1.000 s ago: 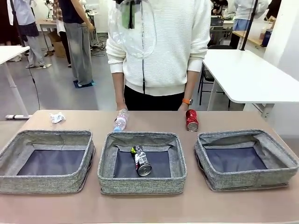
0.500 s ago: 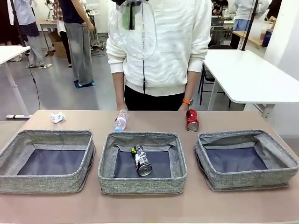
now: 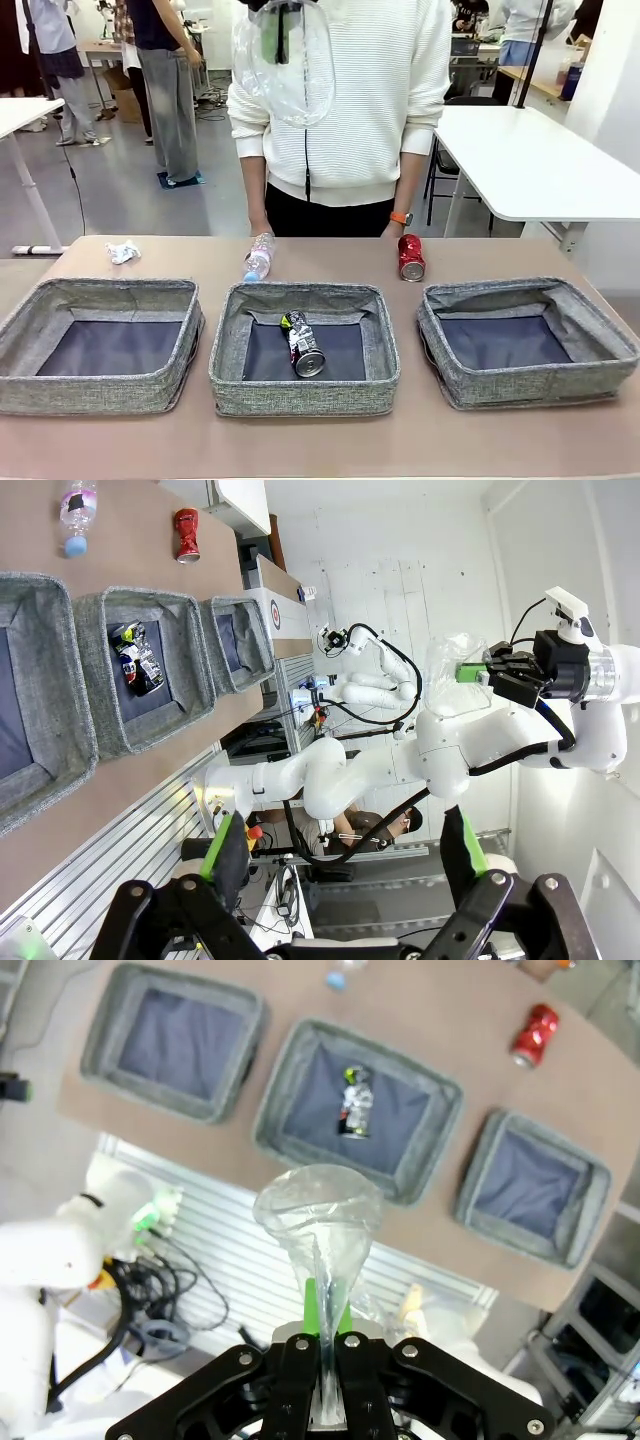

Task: Sort the waste into the appropriate baskets.
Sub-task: Place the picked waste into the Fabric basket indicated by the person.

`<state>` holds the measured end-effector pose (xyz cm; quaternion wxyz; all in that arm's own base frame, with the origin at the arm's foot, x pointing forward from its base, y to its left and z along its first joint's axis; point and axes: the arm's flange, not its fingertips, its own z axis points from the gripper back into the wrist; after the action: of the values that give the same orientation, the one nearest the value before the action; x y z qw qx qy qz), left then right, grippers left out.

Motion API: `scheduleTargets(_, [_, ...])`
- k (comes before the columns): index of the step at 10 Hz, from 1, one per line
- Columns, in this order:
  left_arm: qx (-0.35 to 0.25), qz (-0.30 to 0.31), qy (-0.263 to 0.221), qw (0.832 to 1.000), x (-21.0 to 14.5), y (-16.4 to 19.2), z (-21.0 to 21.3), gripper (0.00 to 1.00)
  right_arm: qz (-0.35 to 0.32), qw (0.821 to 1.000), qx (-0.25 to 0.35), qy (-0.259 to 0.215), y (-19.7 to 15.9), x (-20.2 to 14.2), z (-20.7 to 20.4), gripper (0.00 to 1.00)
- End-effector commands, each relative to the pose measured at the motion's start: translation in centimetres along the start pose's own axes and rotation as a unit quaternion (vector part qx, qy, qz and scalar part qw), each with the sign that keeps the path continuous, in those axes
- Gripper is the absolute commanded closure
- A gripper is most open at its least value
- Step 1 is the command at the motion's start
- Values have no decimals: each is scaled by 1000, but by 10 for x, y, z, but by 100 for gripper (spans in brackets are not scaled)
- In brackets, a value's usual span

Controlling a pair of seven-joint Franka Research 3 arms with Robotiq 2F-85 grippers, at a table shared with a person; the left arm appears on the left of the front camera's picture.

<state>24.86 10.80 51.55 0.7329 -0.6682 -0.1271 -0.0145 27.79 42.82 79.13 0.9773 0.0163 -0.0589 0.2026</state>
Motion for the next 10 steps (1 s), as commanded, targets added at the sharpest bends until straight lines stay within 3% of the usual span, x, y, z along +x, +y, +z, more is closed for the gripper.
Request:
scheduleTargets(1, [-10,-9,0,1000,0,-2,0,0,8,1000,-3,-1,0,-1,-1,99])
scheduleTargets(10, [-10,-9,0,1000,0,-2,0,0,8,1000,-3,-1,0,-1,-1,99])
